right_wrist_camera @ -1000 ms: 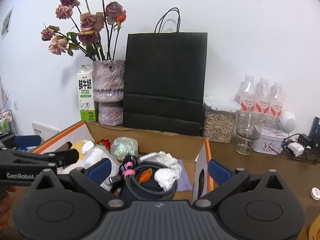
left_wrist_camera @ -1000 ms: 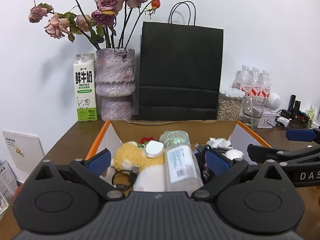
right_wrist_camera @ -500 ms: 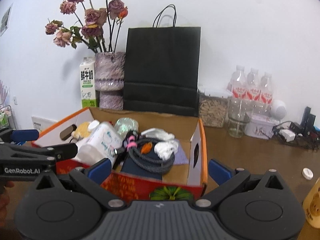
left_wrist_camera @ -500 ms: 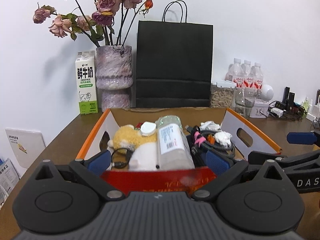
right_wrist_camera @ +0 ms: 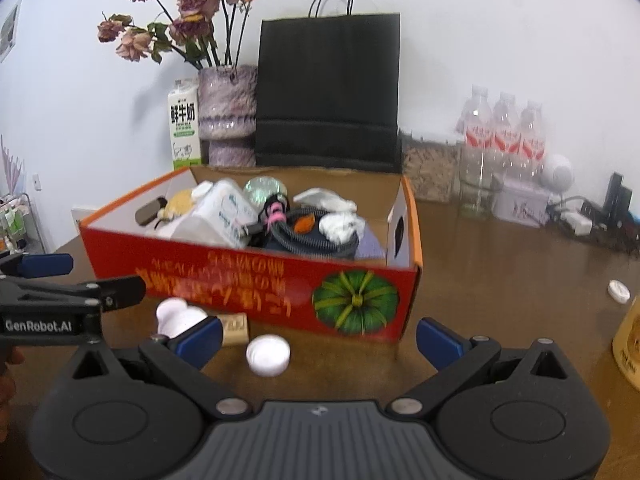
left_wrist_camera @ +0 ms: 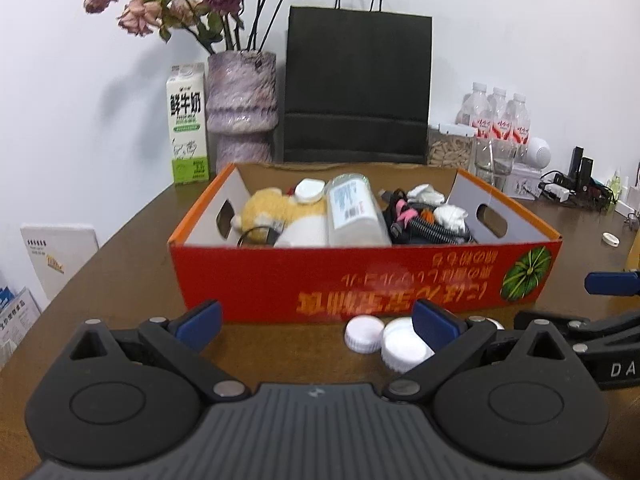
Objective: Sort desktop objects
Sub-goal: 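Withdraw both open grippers from the box toward the white caps on the table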
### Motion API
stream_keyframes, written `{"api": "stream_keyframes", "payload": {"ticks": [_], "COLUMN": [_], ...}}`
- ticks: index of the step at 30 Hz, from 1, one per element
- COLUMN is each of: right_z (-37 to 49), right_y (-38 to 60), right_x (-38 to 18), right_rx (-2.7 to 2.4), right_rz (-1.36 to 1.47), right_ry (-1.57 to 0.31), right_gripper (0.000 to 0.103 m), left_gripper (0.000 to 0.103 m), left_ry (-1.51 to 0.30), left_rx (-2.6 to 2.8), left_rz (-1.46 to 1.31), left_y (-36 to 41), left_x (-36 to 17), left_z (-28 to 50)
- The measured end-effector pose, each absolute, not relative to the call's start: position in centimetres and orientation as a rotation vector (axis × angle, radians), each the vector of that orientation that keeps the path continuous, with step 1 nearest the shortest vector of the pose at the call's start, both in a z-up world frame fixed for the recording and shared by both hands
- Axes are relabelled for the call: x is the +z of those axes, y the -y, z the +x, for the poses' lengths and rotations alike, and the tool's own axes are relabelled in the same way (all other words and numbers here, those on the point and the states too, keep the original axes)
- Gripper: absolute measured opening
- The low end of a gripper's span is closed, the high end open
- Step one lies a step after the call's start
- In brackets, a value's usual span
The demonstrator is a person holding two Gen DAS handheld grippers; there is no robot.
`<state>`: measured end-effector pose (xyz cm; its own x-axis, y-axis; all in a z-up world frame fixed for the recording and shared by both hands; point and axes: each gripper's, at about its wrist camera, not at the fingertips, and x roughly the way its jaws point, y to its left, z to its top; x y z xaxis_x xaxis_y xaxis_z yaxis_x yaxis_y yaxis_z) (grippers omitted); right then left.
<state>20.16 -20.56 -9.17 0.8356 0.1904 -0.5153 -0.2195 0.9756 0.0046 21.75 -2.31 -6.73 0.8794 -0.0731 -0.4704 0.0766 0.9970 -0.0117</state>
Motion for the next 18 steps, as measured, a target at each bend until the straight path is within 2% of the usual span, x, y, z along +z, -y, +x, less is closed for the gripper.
{"api": "stream_keyframes", "payload": {"ticks": [18], "right_z": [19.6], "right_y": [20.5], "right_x": [-11.2], "right_rx": [0.222], "right_rz": [-0.067], "right_ry": [-0.616], "right_gripper": [0.103], "left_gripper": [0.103], "left_ry": [-0.550], "left_rx": [-0.066], "left_rz": [0.019], "left_y": [1.9], "left_x": [-8.0], "left_z": [20.8]}}
